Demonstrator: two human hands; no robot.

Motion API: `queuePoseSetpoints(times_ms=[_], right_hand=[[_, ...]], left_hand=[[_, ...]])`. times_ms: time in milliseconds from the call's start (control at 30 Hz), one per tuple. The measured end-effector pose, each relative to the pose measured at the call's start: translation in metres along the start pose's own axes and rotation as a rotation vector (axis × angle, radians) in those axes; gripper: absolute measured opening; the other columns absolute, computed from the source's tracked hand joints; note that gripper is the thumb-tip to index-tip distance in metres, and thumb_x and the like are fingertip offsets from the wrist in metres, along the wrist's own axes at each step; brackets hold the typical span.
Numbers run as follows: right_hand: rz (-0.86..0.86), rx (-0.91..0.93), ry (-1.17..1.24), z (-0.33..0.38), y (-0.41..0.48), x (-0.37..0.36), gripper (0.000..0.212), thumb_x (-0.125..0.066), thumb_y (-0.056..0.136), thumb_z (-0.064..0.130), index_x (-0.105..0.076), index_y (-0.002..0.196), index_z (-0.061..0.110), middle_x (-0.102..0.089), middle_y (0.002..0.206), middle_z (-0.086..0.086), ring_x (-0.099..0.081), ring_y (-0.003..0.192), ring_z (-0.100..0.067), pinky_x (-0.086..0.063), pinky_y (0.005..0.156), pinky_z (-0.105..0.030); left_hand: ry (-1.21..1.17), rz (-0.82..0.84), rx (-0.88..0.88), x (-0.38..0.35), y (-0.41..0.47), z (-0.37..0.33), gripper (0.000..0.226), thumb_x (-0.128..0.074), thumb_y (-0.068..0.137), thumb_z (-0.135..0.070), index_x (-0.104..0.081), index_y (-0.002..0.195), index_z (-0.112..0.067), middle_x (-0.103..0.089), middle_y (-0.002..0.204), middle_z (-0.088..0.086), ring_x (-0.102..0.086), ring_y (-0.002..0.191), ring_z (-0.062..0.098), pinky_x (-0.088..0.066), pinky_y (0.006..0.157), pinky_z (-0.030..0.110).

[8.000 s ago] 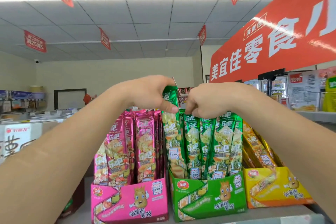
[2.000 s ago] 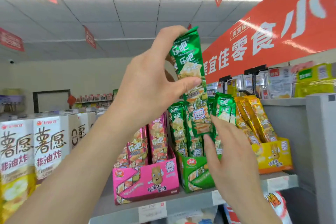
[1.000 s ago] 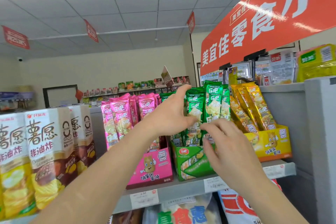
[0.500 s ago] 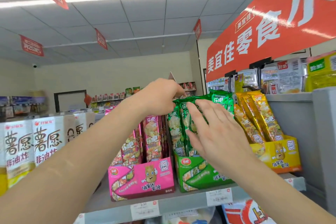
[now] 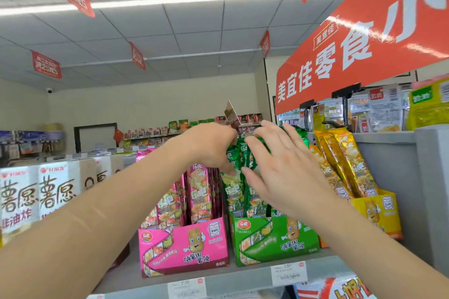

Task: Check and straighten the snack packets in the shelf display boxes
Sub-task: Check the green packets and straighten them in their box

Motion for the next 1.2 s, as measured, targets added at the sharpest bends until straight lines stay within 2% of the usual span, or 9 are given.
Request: queuePoseSetpoints(times_ms=[133, 267, 367, 467, 633, 767, 933, 1100, 1200], right_hand=[[0.183, 0.049, -0.094, 0.002, 0.019, -0.007, 0.073, -0.036, 0.093, 0.06, -0.034, 0.146, 0.009, -0.048, 0.144, -0.008, -0.034, 0.141, -0.023, -0.006, 0.118, -0.05], [0.233, 0.098, -0.134, -0.002, 0.018, -0.007, 0.067, -0.042, 0.093, 0.055, -0.035, 0.144, 0.013, -0.058, 0.13, -0.005, -0.049, 0.128, -0.023, -0.012, 0.118, -0.05], [0.19, 0.106, -0.135, -0.004, 0.014, -0.005, 0.059, -0.043, 0.092, 0.052, -0.046, 0.137, 0.014, -0.065, 0.118, -0.003, -0.056, 0.12, -0.023, -0.02, 0.117, -0.049], [0.081, 0.06, -0.101, -0.006, 0.012, -0.002, 0.049, -0.035, 0.095, 0.047, -0.058, 0.124, 0.015, -0.07, 0.109, -0.004, -0.059, 0.119, -0.023, -0.015, 0.117, -0.047], [-0.078, -0.035, -0.07, -0.005, 0.009, -0.003, 0.043, -0.045, 0.091, 0.036, -0.06, 0.12, 0.008, -0.072, 0.101, -0.009, -0.059, 0.116, -0.026, -0.02, 0.116, -0.05], [-0.081, -0.037, -0.019, 0.001, 0.006, -0.006, 0.046, -0.044, 0.093, 0.04, -0.057, 0.126, 0.01, -0.066, 0.116, -0.007, -0.054, 0.121, -0.027, -0.023, 0.116, -0.051], [-0.128, -0.049, 0.07, 0.005, -0.002, -0.004, 0.047, -0.047, 0.094, 0.034, -0.055, 0.132, 0.007, -0.059, 0.131, -0.011, -0.049, 0.128, -0.03, -0.024, 0.116, -0.05], [-0.272, -0.066, 0.28, 0.019, -0.025, 0.012, 0.034, -0.049, 0.095, 0.02, -0.06, 0.123, 0.003, -0.063, 0.119, -0.011, -0.054, 0.115, -0.027, -0.036, 0.106, -0.034], [-0.163, -0.254, 0.701, 0.036, -0.055, 0.013, 0.028, -0.048, 0.092, 0.035, -0.064, 0.113, 0.025, -0.068, 0.101, 0.011, -0.061, 0.096, -0.008, -0.044, 0.087, -0.019]], left_hand=[[-0.054, -0.008, -0.025, 0.001, -0.003, -0.001, 0.071, -0.079, 0.072, -0.05, -0.049, 0.126, -0.015, -0.061, 0.12, 0.0, -0.056, 0.101, 0.021, -0.05, 0.09, 0.037], [-0.266, -0.123, 0.02, 0.016, -0.015, 0.013, 0.055, -0.079, 0.078, -0.038, -0.052, 0.124, -0.022, -0.058, 0.127, -0.002, -0.055, 0.114, 0.02, -0.041, 0.088, 0.028], [-0.544, -0.386, 0.049, 0.044, -0.029, 0.022, 0.04, -0.079, 0.079, -0.023, -0.057, 0.112, -0.027, -0.063, 0.116, -0.002, -0.059, 0.101, 0.019, -0.043, 0.088, 0.027], [-0.822, -0.767, 0.023, 0.07, -0.053, 0.028, 0.037, -0.071, 0.084, -0.012, -0.056, 0.114, -0.026, -0.062, 0.105, -0.012, -0.063, 0.095, 0.014, -0.052, 0.091, 0.039], [-0.897, -1.122, -0.074, 0.069, -0.098, 0.023, 0.049, -0.062, 0.089, -0.021, -0.038, 0.132, -0.025, -0.053, 0.121, -0.002, -0.06, 0.102, 0.023, -0.054, 0.086, 0.05], [-0.946, -1.15, -0.071, 0.042, -0.125, 0.011, 0.046, -0.058, 0.094, -0.02, -0.036, 0.134, -0.025, -0.056, 0.106, 0.008, -0.06, 0.085, 0.025, -0.054, 0.068, 0.048], [-1.009, -1.063, -0.047, 0.004, -0.153, -0.004, 0.041, -0.061, 0.088, -0.03, -0.046, 0.127, -0.032, -0.064, 0.101, -0.006, -0.063, 0.087, 0.022, -0.051, 0.064, 0.03], [-1.181, -0.952, -0.005, -0.032, -0.163, -0.017, 0.038, -0.065, 0.082, -0.034, -0.052, 0.117, -0.041, -0.062, 0.103, 0.009, -0.059, 0.092, 0.037, -0.052, 0.065, 0.055], [-1.299, -0.949, 0.024, -0.047, -0.164, -0.025, 0.035, -0.067, 0.08, -0.033, -0.054, 0.113, -0.038, -0.062, 0.103, 0.011, -0.058, 0.093, 0.036, -0.053, 0.067, 0.055]])
Point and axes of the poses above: each hand's wrist, its own y-axis towards the middle knuckle, its own x-axis out of the back of the hand, z = x × y, the point moved 3 cm from there along y, towards the middle knuckle
